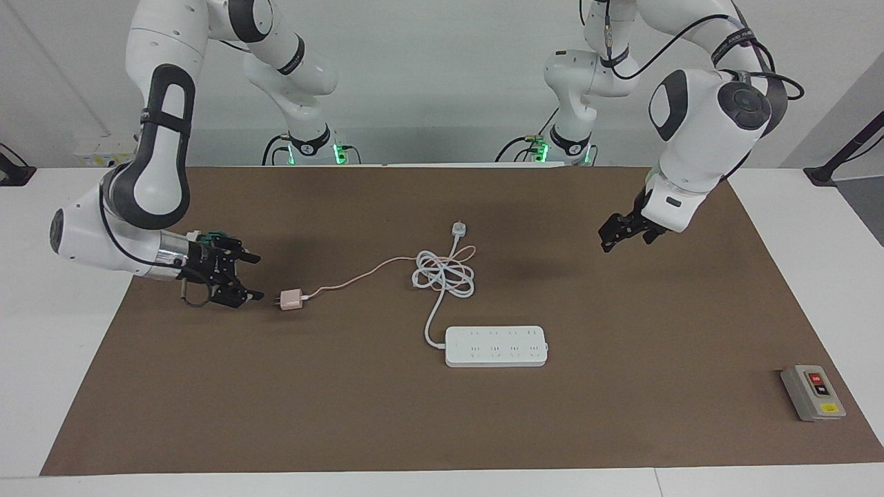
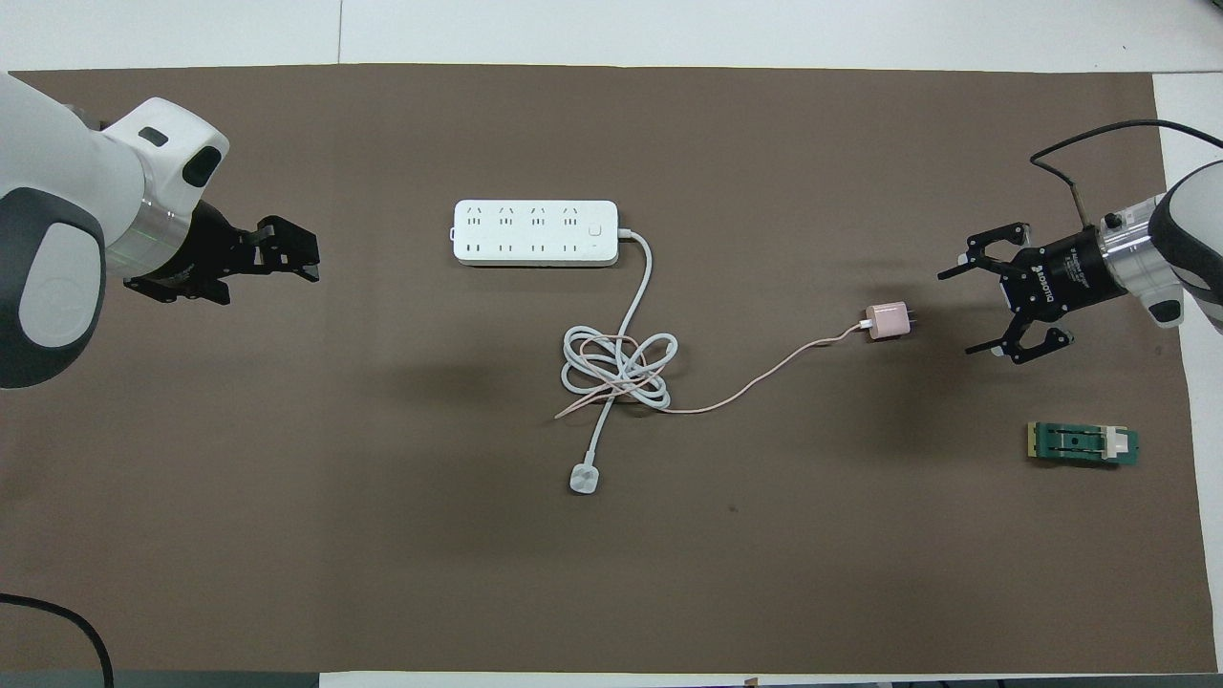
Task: Plug charger into power strip
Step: 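Reach the left gripper to the power strip while the right gripper grasps the pink plug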
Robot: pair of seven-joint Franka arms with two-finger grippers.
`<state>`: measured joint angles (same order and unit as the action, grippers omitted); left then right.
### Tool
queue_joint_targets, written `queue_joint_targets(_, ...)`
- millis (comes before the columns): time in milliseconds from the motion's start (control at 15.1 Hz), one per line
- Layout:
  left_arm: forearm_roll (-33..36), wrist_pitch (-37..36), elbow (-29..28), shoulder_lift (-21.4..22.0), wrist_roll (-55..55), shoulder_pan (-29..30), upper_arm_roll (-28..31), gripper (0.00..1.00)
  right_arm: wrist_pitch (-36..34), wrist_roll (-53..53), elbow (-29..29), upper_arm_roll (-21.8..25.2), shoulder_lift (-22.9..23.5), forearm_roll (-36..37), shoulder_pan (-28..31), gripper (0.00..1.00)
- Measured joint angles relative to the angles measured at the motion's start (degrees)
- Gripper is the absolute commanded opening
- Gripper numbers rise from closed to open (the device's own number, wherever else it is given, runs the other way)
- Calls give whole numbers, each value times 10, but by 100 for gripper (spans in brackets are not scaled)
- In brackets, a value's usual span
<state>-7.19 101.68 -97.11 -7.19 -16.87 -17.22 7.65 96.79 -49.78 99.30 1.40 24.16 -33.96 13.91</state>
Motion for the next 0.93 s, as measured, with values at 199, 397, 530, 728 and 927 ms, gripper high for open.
queue_joint_targets(199, -52, -7, 14, 0, 51, 5, 9, 100, 0, 14, 2, 0, 24, -19, 9, 100)
queue_joint_targets(397, -80, -12, 26, 0, 82, 5, 10, 100, 6, 44, 24, 0, 32, -49, 11, 100)
queue_joint_targets(530, -118, -12, 32, 1, 129, 7, 11, 100, 20, 55, 39, -1, 33, -57, 10, 100)
queue_joint_targets(728, -242, -14, 31, -6, 210, 37, 12, 100, 50, 69, 52, -3, 33, -65, 6, 100)
queue_joint_targets(927, -351, -32, 29, -25, 265, 70, 12, 100, 69, 74, 59, -5, 33, -74, -5, 100)
